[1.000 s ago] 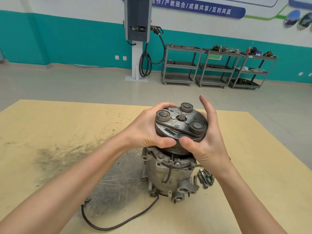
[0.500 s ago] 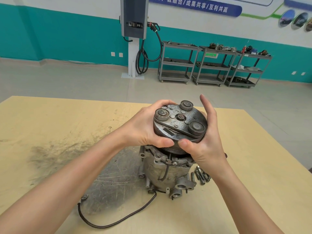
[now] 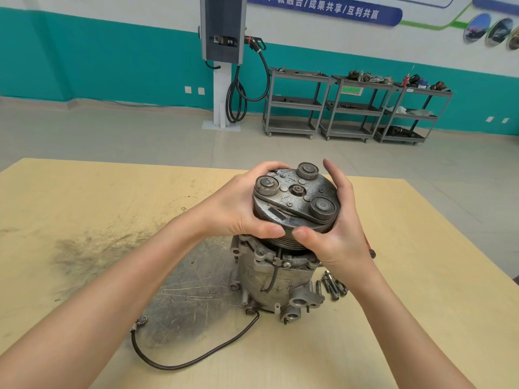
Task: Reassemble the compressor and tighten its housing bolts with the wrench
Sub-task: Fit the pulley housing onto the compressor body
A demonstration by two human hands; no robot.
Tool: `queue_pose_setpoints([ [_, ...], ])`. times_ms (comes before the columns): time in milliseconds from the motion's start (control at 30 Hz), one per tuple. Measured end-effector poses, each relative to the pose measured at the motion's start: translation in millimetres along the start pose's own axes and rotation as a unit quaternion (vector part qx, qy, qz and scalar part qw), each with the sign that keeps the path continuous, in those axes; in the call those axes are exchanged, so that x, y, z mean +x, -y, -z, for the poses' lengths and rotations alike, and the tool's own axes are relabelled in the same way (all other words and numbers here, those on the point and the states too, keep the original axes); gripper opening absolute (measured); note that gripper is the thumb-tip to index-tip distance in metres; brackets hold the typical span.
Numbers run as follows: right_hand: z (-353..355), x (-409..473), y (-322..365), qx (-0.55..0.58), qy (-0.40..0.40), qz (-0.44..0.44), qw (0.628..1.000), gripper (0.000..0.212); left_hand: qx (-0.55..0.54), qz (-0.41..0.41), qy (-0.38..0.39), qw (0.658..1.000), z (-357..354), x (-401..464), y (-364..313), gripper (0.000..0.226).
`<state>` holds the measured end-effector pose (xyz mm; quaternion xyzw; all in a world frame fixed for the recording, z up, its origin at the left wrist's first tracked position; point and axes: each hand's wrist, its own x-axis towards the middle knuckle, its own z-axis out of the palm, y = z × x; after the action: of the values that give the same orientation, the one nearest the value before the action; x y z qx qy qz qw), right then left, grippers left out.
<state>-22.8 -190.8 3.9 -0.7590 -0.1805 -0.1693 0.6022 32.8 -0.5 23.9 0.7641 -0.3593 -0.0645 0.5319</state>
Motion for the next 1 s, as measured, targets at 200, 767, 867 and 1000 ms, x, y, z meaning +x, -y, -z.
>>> queue_pose_setpoints([
  [200, 7.8, -0.6, 7.4, -0.027, 0.042, -0.012, 0.999, 0.116, 0.024, 0.01, 0.006, 1.0, 3.1, -3.0, 1.8, 0.122],
  [767, 15.4, 58.1, 96.8, -0.534, 0.362, 0.002, 0.764, 0.122, 0.011, -0.001, -0.176, 0.984, 43.6, -63.1, -1.9, 0.11],
  [867, 8.4, 69.4, 101.3, -0.55, 0.408, -0.037, 0.728, 0.121, 0.012, -0.015, -0.225, 0.974, 48.5, -76.4, -2.5, 0.099],
  [1000, -0.5, 81.2, 104.5, -0.564, 0.451, -0.07, 0.688, 0.124, 0.094, 0.005, -0.216, 0.972, 37.1, -77.7, 1.2, 0.087],
])
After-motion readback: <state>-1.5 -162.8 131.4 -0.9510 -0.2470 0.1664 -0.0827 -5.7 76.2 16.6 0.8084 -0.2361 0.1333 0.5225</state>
